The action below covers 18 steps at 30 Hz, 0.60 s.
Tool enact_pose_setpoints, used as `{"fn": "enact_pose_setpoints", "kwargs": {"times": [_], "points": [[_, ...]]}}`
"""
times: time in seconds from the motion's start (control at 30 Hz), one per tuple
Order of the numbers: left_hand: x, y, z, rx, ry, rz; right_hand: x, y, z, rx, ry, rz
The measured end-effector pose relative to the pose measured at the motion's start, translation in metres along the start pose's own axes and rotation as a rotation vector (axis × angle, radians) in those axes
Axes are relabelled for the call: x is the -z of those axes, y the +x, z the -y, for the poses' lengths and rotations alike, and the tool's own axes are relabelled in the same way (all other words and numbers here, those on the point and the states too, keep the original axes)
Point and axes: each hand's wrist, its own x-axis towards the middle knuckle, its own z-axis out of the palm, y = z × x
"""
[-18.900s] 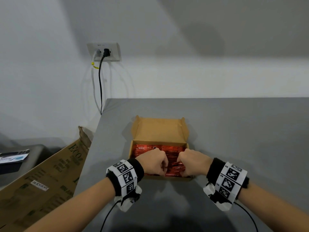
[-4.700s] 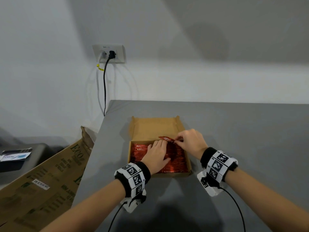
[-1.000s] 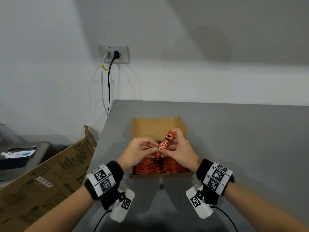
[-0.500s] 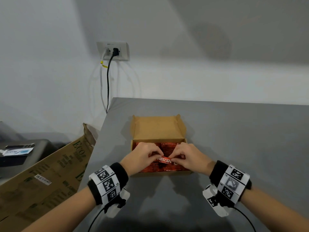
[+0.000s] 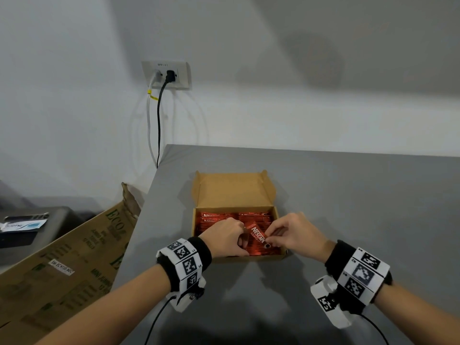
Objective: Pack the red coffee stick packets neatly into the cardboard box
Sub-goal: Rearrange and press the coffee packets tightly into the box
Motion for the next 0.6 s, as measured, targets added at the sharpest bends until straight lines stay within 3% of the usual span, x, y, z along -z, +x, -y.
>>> {"fn": "enact_pose_setpoints", "kwargs": {"times": [0.2,0.6], "points": [[-0.003,0.000,0.002,-0.009,-0.015,-0.016,-0.009,0.005,0.004,0.008,-0.204,0.208],[0.000,-0.003,0.001,-0.004,-0.059,0.002,-0.014,0.020,0.026,0.058,-0.705,0.362]]}}
